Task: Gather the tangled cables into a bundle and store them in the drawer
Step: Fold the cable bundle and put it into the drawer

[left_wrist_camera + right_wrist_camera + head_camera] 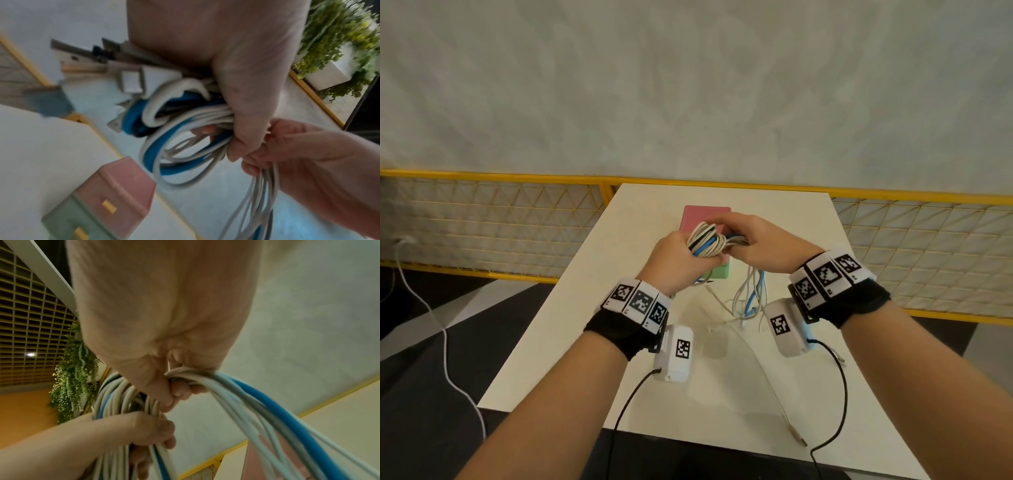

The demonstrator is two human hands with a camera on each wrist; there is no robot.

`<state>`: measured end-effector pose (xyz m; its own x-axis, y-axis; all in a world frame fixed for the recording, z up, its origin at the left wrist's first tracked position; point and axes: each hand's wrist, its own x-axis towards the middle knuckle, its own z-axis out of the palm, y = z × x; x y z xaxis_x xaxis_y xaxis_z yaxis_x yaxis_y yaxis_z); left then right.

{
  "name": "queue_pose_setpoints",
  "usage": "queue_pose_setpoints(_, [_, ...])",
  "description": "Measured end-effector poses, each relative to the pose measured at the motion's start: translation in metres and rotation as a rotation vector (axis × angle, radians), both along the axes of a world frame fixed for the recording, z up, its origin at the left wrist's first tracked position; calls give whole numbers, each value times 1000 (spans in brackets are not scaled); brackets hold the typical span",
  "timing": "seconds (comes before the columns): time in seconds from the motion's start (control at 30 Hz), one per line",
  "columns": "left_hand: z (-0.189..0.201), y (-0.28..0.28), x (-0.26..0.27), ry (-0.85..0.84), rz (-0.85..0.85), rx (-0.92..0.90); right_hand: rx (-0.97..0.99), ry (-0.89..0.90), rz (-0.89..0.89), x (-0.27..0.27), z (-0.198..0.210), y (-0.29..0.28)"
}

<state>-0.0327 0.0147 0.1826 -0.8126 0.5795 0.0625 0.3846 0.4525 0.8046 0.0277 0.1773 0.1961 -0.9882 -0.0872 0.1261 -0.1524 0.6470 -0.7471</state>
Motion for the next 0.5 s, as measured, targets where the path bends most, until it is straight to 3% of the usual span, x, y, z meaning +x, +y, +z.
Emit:
queue_pose_setpoints(0.13, [15,-2,-2,75,-27,-16,-107,63,-1,0,-1,-1])
queue_pose_setpoints(0.23, [22,-4,0,-62,-81,145,-143,191,-54,0,4,-2])
queue_pose_setpoints(0.33, [25,-5,-1,-221,30,339,-176,254,-120,4,-6,-5])
queue_pose_setpoints(0.5, [26,1,-3,-546,59,646,58,-39,-166,11,-68,-5])
